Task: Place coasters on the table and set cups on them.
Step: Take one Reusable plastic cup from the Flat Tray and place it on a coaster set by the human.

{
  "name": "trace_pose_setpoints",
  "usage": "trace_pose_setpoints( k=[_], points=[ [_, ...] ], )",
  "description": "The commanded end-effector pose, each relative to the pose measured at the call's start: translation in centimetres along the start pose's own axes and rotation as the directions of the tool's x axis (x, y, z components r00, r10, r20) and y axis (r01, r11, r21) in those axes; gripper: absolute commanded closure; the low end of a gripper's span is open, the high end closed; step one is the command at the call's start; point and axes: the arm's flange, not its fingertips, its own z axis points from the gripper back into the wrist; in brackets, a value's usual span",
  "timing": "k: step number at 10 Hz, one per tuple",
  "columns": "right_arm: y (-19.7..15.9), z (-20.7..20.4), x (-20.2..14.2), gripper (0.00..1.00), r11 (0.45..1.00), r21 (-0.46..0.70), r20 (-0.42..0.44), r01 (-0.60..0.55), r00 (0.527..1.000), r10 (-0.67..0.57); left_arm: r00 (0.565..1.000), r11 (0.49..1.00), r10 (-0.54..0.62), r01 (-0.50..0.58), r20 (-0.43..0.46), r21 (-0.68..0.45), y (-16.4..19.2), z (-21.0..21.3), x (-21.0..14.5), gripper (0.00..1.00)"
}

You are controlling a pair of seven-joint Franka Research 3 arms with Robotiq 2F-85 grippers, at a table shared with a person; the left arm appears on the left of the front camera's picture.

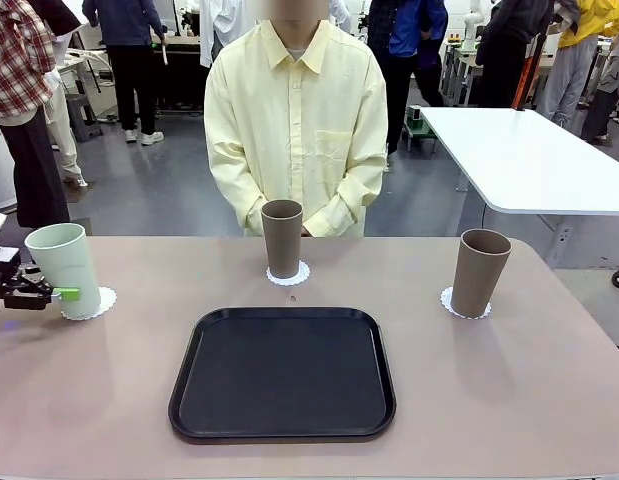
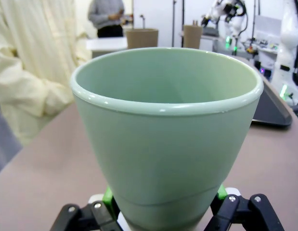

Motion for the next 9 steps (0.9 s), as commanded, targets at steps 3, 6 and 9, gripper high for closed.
trace_pose_setpoints(
  k=[3,6,9],
  points=[
    [0.13,-0.01,0.04,0.00,1.000,0.002,-0.001,0.006,1.000,-0.006,0.999,1.000,-0.024,0.024,0.027,0.006,1.41,-0.32,-0.16,0.16],
    [0.13,-0.01,0.04,0.00,1.000,0.002,-0.001,0.006,1.000,-0.006,1.000,1.000,-0.007,0.007,0.025,-0.002,1.78,-0.60,-0.74,0.16],
    [0.13,-0.01,0.04,0.00,1.000,0.002,-0.001,0.006,1.000,-0.006,1.000,1.000,-0.003,0.003,0.019,-0.010,1.72,-0.73,-0.86,0.16]
  ],
)
